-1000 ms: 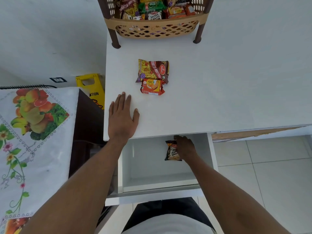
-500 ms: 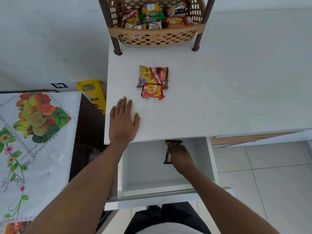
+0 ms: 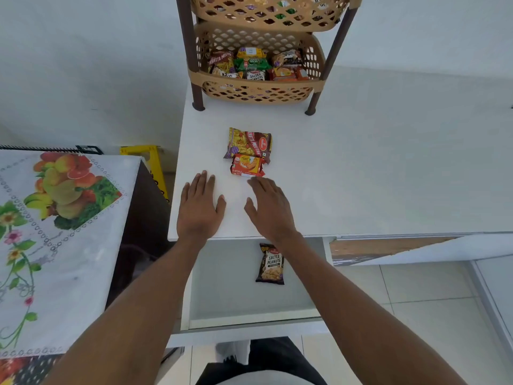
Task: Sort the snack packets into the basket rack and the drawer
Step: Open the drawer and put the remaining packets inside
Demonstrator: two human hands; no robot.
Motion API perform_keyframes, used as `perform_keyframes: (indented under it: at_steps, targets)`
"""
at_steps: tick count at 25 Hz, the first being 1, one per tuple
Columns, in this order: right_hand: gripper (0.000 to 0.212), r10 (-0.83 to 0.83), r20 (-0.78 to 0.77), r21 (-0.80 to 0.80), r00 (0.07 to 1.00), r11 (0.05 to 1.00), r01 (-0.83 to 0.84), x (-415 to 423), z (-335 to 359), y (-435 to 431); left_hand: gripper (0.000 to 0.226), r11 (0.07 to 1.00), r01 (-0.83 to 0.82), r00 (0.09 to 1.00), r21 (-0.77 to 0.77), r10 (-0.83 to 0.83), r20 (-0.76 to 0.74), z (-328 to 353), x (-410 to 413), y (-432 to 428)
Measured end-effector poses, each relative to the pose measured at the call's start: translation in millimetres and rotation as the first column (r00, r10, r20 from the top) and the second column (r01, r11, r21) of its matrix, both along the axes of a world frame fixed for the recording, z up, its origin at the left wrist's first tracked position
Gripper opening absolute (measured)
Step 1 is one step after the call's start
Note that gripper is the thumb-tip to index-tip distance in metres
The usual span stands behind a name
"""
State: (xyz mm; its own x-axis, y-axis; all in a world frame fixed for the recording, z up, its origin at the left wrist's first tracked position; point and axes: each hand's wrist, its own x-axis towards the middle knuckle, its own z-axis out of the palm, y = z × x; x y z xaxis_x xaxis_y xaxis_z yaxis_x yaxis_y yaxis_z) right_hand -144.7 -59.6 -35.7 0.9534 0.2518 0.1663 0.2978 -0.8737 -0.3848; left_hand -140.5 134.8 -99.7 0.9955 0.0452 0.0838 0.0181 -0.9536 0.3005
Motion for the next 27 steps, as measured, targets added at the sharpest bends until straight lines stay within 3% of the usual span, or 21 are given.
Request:
perform_keyframes:
  at_steps: [3,7,10,13,16,18,21,23,25,27]
  targets:
    - [0.064,0.01,-0.103,-0.14,0.995,0.99,-0.024,50.8,13.9,14.6,0.063,1.0,0.003,1.0,-0.009,-0.003,0.006,0.6,-0.2,0.5]
    - [0.062,0.074,-0.125,-0.324,0.989,0.939,-0.111,76.9,2.9,17.6,0.064,1.0,0.0,1.0,-0.011,0.0,0.012,-1.7,0.6,2.0]
    - [0.06,0.03,-0.077,-0.381,0.997,0.923,-0.057,75.7,-4.3,15.9,0.065,1.0,0.0,1.0,0.003,0.0,0.002,-2.9,1.8,2.8]
    - [0.055,-0.013,-0.084,-0.37,0.996,0.929,-0.019,68.9,-0.1,15.1,0.065,1.0,0.001,1.0,0.006,-0.001,0.001,-2.7,1.8,3.0]
    - [0.056,-0.046,-0.225,-0.244,0.973,0.97,-0.011,57.3,13.3,7.8,0.065,1.0,0.007,1.0,0.007,-0.008,0.006,-1.8,0.9,2.0]
    - [0.056,-0.063,-0.441,-0.049,0.895,0.998,0.045,46.5,26.9,-6.0,0.065,1.0,0.009,1.0,0.008,-0.009,-0.002,-2.2,1.4,2.3]
    - [0.053,0.143,-0.738,0.276,0.66,0.956,0.102,20.3,42.9,-37.9,0.065,1.0,0.005,1.0,0.007,-0.005,-0.008,-2.5,1.7,2.6]
    - [0.053,0.267,-0.835,0.328,0.481,0.944,0.045,-5.7,40.1,-52.2,0.065,1.0,0.008,1.0,0.004,-0.008,0.002,-1.8,1.7,2.5]
    - [0.054,0.281,-0.9,0.288,0.334,0.957,-0.03,-31.8,21.6,-53.5,0.065,1.0,0.007,1.0,0.005,-0.007,0.008,-1.4,1.4,2.0]
    - [0.057,0.181,-0.94,0.15,0.291,0.981,-0.123,-54.9,-11.1,-44.9,0.064,1.0,0.002,1.0,0.013,-0.002,0.007,-1.7,1.3,1.0]
